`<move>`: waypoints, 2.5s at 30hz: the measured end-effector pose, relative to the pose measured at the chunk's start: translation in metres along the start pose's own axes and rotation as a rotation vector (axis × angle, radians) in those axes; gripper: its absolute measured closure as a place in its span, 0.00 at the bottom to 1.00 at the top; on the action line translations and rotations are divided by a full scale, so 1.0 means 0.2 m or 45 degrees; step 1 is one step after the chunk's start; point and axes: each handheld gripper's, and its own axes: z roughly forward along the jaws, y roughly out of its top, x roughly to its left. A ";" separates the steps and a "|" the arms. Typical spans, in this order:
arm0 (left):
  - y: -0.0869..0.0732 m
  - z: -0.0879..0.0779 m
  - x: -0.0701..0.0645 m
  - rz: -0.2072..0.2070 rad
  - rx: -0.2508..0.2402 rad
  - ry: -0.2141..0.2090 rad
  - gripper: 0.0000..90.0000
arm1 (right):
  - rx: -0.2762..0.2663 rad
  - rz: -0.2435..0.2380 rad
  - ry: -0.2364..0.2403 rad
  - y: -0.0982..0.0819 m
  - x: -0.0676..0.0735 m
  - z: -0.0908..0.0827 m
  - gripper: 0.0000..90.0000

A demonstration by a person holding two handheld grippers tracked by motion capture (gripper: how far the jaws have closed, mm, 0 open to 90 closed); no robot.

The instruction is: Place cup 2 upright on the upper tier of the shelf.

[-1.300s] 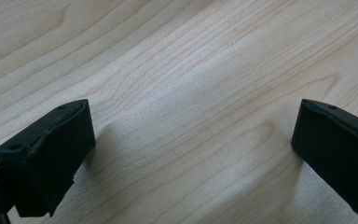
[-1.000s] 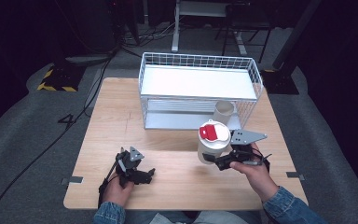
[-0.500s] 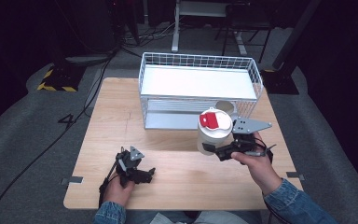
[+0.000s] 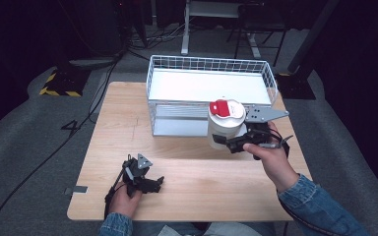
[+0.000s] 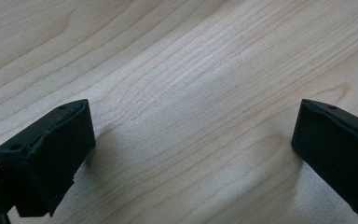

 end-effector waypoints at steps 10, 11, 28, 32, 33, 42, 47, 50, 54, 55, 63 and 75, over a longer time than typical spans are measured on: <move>0.00 -0.01 0.00 -0.012 0.005 0.015 0.00 | -0.008 0.002 -0.048 0.15 -0.08 0.02 0.13; 0.00 0.00 0.00 -0.009 0.003 0.017 0.00 | -0.011 0.003 -0.056 0.16 -0.09 0.03 0.13; 0.00 0.00 0.00 -0.014 0.003 0.011 0.00 | -0.049 0.048 -0.172 0.36 -0.25 0.15 0.13; 0.00 0.00 0.00 -0.018 0.005 0.011 0.00 | -0.062 0.070 -0.216 0.39 -0.30 0.20 0.13; 0.00 0.00 0.00 -0.016 0.003 0.011 0.00 | -0.062 0.070 -0.216 0.39 -0.30 0.20 0.13; 0.00 0.00 0.00 -0.019 0.005 0.012 0.00 | -0.076 0.113 -0.292 0.40 -0.40 0.29 0.13; 0.00 0.00 0.00 -0.022 0.000 0.014 0.00 | -0.078 0.138 -0.316 0.41 -0.44 0.36 0.13; 0.00 0.00 0.00 -0.022 -0.001 0.014 0.00 | -0.080 0.165 -0.325 0.40 -0.46 0.39 0.13; 0.00 0.00 0.00 -0.022 0.001 0.013 0.00 | -0.071 0.194 -0.340 0.40 -0.48 0.43 0.13; 0.00 0.00 0.00 -0.021 0.001 0.014 0.00 | -0.066 0.197 -0.343 0.40 -0.48 0.44 0.13; 0.00 0.00 0.00 -0.016 0.002 0.016 0.00 | -0.048 0.216 -0.357 0.38 -0.49 0.47 0.13; 0.00 0.00 0.00 -0.019 0.001 0.015 0.00 | -0.053 0.206 -0.357 0.38 -0.50 0.47 0.13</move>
